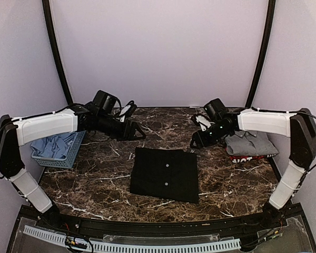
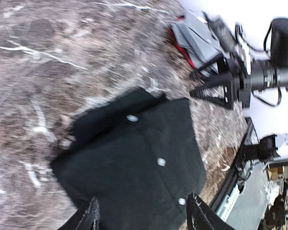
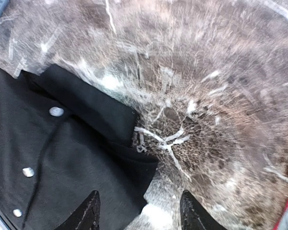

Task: Fold and stack the long sleeve shirts
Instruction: Fold the 2/3-rectangle-folded shirt at the center of the board, then smooth out the square-folded shirt at the center of the board.

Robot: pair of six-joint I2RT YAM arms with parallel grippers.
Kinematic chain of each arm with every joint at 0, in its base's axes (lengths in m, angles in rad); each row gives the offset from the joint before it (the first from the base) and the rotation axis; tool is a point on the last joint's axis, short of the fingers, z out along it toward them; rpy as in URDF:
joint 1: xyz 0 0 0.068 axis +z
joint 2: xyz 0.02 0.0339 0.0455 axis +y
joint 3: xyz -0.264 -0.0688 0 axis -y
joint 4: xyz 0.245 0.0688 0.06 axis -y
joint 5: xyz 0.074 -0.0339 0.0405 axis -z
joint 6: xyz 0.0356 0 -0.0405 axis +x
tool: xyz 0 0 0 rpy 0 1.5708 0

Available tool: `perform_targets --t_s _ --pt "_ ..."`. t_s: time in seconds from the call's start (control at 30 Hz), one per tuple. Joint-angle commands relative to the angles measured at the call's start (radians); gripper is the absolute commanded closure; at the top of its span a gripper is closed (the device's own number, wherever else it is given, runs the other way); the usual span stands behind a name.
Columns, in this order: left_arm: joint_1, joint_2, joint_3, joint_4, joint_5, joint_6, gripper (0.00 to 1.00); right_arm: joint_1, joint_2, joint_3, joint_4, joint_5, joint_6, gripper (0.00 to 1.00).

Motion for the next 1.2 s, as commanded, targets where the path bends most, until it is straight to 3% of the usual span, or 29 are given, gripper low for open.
perform_targets --t_s 0.0,0.13,0.33,0.67,0.93,1.17 --pt "-0.109 -0.064 -0.120 0.137 -0.009 -0.103 0.40 0.038 -0.140 -0.075 0.076 0.006 0.030 0.46" --pt "-0.174 -0.076 -0.214 0.233 -0.004 -0.161 0.40 0.090 -0.204 -0.157 0.201 -0.103 0.072 0.45" --pt "-0.238 -0.022 -0.325 0.310 -0.008 -0.173 0.40 0.112 -0.135 -0.222 0.357 -0.251 0.128 0.47" --pt "-0.261 -0.006 -0.508 0.470 -0.106 -0.166 0.41 0.079 0.049 -0.302 0.475 -0.255 0.131 0.50" --pt "-0.265 0.051 -0.573 0.549 -0.200 -0.092 0.40 0.075 0.033 -0.326 0.448 -0.219 0.104 0.51" --pt "-0.266 -0.076 -0.542 0.466 -0.233 -0.062 0.40 0.089 -0.094 -0.318 0.382 -0.217 0.087 0.51"
